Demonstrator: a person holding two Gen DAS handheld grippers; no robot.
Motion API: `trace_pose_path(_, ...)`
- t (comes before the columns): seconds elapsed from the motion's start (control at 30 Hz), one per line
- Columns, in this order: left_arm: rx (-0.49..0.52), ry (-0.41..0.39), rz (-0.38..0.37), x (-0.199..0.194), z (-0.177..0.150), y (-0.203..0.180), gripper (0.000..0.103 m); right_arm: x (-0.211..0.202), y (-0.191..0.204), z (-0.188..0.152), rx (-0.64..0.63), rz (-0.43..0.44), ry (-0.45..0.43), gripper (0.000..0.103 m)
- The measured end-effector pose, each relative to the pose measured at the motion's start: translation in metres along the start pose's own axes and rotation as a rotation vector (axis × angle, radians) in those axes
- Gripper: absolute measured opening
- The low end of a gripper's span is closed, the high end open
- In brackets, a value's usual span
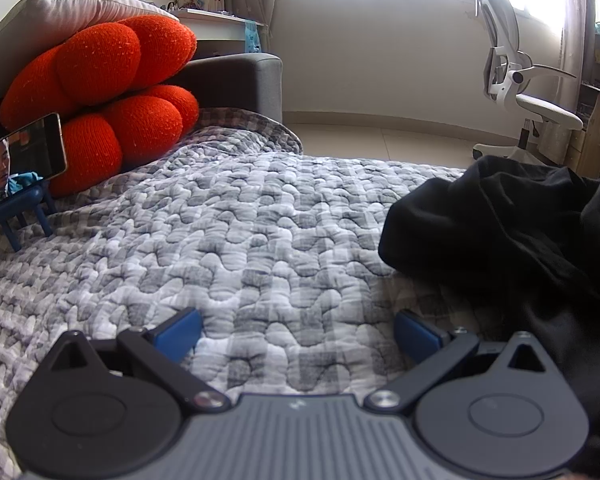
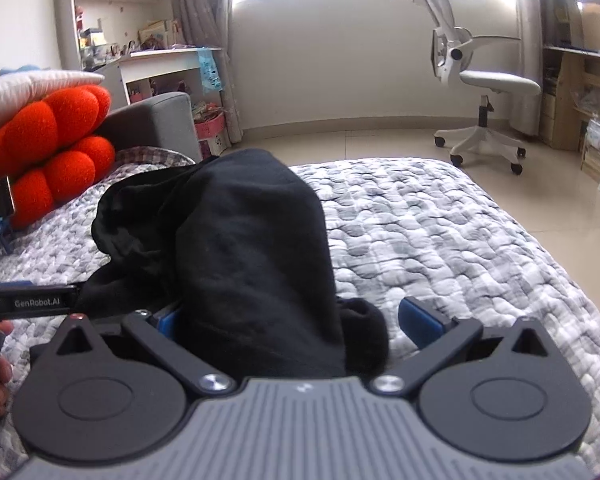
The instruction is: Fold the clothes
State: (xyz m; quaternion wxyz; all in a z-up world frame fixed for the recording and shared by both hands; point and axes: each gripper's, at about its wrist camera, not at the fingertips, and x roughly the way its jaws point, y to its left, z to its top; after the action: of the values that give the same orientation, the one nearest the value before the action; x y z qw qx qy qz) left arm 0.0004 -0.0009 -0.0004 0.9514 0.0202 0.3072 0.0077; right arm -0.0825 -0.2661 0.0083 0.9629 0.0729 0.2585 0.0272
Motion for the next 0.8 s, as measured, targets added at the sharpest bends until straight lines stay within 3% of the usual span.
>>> trace_pose_path(0.43, -0.01, 0.004, -0.006, -0.001, -0.001, 0.001, 0.103, 0.007, -0.007, -0.001, 0.044, 0.012, 0.043, 0.103)
trace_pose_path(0.8, -0.008, 0.003, -0.004, 0.0, -0.001, 0.0, 0.103, 0.008, -0.006, -0.001, 0.045, 0.014, 0.031, 0.103)
